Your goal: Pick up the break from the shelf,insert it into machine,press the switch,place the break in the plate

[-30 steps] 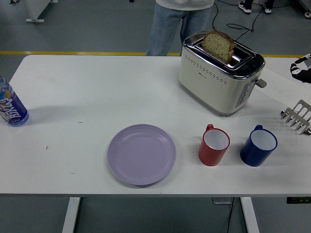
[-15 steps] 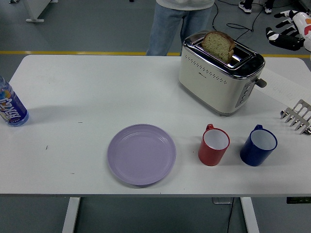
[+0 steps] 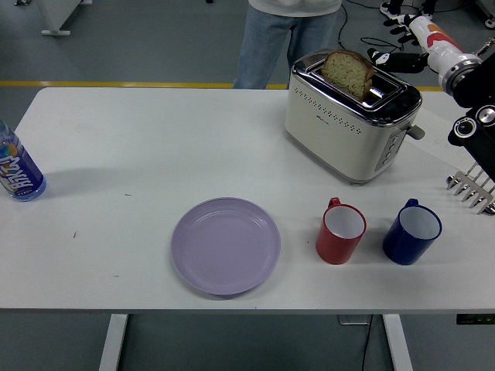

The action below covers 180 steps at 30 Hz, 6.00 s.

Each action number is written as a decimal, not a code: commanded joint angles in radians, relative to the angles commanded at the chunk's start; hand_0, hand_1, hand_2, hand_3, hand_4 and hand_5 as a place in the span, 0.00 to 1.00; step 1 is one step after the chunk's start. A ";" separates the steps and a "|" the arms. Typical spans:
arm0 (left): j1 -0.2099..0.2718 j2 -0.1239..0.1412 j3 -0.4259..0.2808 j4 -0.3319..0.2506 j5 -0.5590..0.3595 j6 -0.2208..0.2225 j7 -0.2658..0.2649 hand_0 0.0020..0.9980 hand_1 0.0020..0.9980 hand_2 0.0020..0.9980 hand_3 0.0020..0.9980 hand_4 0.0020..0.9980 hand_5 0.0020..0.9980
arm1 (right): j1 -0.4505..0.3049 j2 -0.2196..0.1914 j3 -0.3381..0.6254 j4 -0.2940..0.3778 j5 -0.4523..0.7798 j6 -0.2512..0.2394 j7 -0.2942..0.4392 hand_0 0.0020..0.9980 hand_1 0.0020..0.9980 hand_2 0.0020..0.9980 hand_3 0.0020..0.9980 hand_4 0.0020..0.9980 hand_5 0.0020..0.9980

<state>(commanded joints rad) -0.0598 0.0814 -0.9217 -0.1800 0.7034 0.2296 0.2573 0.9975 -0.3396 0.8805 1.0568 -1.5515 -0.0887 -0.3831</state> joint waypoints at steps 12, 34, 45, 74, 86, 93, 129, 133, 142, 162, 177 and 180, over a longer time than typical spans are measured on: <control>0.000 0.005 0.005 0.000 0.004 0.000 0.002 0.66 0.53 0.54 0.57 0.40 0.83 | 0.097 0.099 -0.069 -0.147 0.020 -0.007 0.018 0.88 0.82 0.84 0.87 0.70 0.47; -0.016 0.010 0.021 0.000 -0.005 0.003 0.001 0.65 0.53 0.53 0.57 0.41 0.83 | 0.218 0.262 -0.196 -0.468 0.045 -0.016 0.055 0.82 0.75 0.77 0.84 0.71 0.44; -0.025 0.012 0.025 0.000 -0.011 0.007 -0.002 0.66 0.53 0.53 0.58 0.41 0.83 | 0.250 0.293 -0.242 -0.560 0.034 -0.022 0.053 0.64 0.63 0.69 0.80 0.69 0.35; -0.033 0.014 0.027 0.000 -0.011 0.013 -0.002 0.66 0.53 0.52 0.57 0.41 0.83 | 0.285 0.340 -0.348 -0.667 0.017 -0.076 0.062 0.27 0.34 0.51 0.56 0.61 0.17; -0.030 0.015 0.021 0.000 0.000 0.013 0.001 0.66 0.52 0.52 0.57 0.41 0.82 | 0.281 0.340 -0.357 -0.675 0.002 -0.094 0.066 0.15 0.28 0.47 0.52 0.51 0.01; -0.026 0.016 0.021 0.000 0.001 0.012 0.001 0.66 0.52 0.52 0.58 0.42 0.82 | 0.278 0.329 -0.344 -0.655 -0.010 -0.132 0.076 0.04 0.19 0.41 0.48 0.45 0.00; -0.008 0.019 0.015 0.000 -0.016 0.011 -0.004 0.66 0.52 0.51 0.58 0.42 0.83 | 0.169 -0.114 -0.099 0.226 0.048 -0.167 -0.059 0.00 0.04 0.34 0.44 0.40 0.00; -0.006 0.018 0.010 0.000 -0.012 0.010 -0.003 0.66 0.52 0.51 0.58 0.42 0.83 | 0.131 -0.153 -0.092 0.390 0.169 -0.134 -0.093 0.00 0.04 0.34 0.44 0.40 0.00; -0.001 0.014 0.003 0.000 -0.007 0.007 -0.001 0.66 0.52 0.51 0.57 0.41 0.83 | 0.050 -0.154 -0.150 0.598 0.412 -0.103 -0.138 0.00 0.03 0.33 0.44 0.39 0.01; 0.003 0.012 0.002 0.000 0.007 0.005 0.003 0.66 0.52 0.52 0.57 0.41 0.83 | -0.115 0.024 -0.304 0.606 0.482 -0.142 -0.141 0.00 0.01 0.33 0.43 0.35 0.01; 0.005 0.013 -0.003 0.000 0.027 0.002 0.005 0.66 0.52 0.52 0.57 0.40 0.83 | -0.163 0.157 -0.394 0.424 0.537 -0.190 -0.113 0.00 0.01 0.32 0.43 0.34 0.03; 0.004 0.013 -0.001 0.000 0.025 0.002 0.004 0.66 0.52 0.52 0.57 0.40 0.83 | -0.165 0.174 -0.406 0.388 0.561 -0.189 -0.108 0.00 0.01 0.32 0.43 0.34 0.03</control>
<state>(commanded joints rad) -0.0554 0.0945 -0.9222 -0.1800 0.7284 0.2314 0.2615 0.8324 -0.1658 0.4749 1.4453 -0.9907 -0.2779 -0.4908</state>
